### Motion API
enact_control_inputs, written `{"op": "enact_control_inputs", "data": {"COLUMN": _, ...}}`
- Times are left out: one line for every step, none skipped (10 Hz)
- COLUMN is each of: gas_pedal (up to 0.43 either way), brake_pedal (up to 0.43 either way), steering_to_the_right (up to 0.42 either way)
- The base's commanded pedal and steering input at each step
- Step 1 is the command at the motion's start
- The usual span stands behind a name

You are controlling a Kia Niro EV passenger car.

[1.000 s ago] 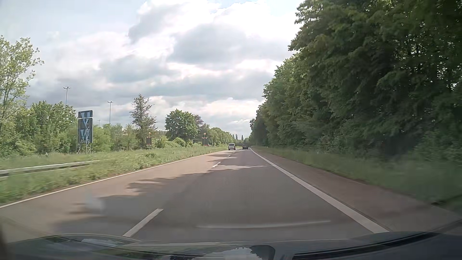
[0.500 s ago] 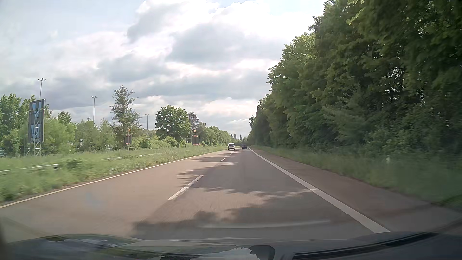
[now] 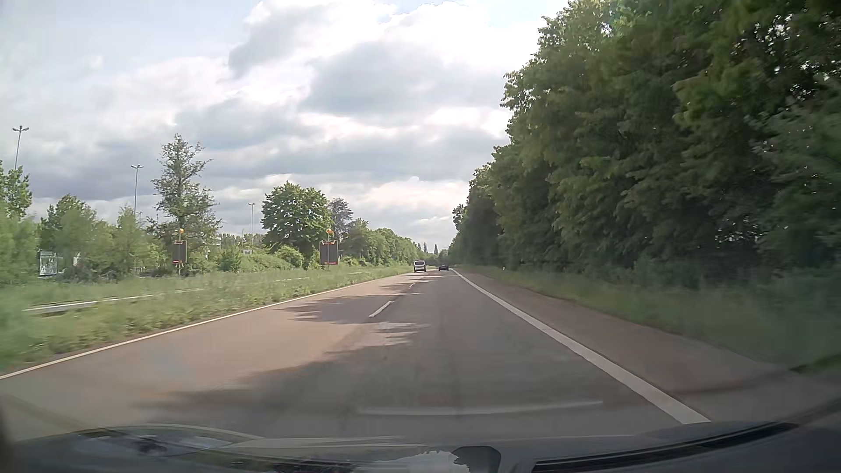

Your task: Follow the waypoints while adhering to traffic rules and regulations

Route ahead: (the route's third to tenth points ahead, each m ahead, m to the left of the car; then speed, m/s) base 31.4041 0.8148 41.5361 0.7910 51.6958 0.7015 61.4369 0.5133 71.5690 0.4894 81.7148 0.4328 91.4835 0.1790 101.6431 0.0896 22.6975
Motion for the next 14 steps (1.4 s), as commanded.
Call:
{"op": "enact_control_inputs", "data": {"gas_pedal": 0.209, "brake_pedal": 0.000, "steering_to_the_right": 0.003}}
{"op": "enact_control_inputs", "data": {"gas_pedal": 0.209, "brake_pedal": 0.000, "steering_to_the_right": 0.003}}
{"op": "enact_control_inputs", "data": {"gas_pedal": 0.209, "brake_pedal": 0.000, "steering_to_the_right": 0.003}}
{"op": "enact_control_inputs", "data": {"gas_pedal": 0.209, "brake_pedal": 0.000, "steering_to_the_right": 0.003}}
{"op": "enact_control_inputs", "data": {"gas_pedal": 0.209, "brake_pedal": 0.000, "steering_to_the_right": 0.003}}
{"op": "enact_control_inputs", "data": {"gas_pedal": 0.209, "brake_pedal": 0.000, "steering_to_the_right": 0.003}}
{"op": "enact_control_inputs", "data": {"gas_pedal": 0.209, "brake_pedal": 0.000, "steering_to_the_right": 0.003}}
{"op": "enact_control_inputs", "data": {"gas_pedal": 0.209, "brake_pedal": 0.000, "steering_to_the_right": 0.003}}
{"op": "enact_control_inputs", "data": {"gas_pedal": 0.209, "brake_pedal": 0.000, "steering_to_the_right": 0.003}}
{"op": "enact_control_inputs", "data": {"gas_pedal": 0.209, "brake_pedal": 0.000, "steering_to_the_right": 0.003}}
{"op": "enact_control_inputs", "data": {"gas_pedal": 0.209, "brake_pedal": 0.000, "steering_to_the_right": 0.003}}
{"op": "enact_control_inputs", "data": {"gas_pedal": 0.209, "brake_pedal": 0.000, "steering_to_the_right": 0.003}}
{"op": "enact_control_inputs", "data": {"gas_pedal": 0.209, "brake_pedal": 0.000, "steering_to_the_right": 0.003}}
{"op": "enact_control_inputs", "data": {"gas_pedal": 0.209, "brake_pedal": 0.000, "steering_to_the_right": 0.002}}
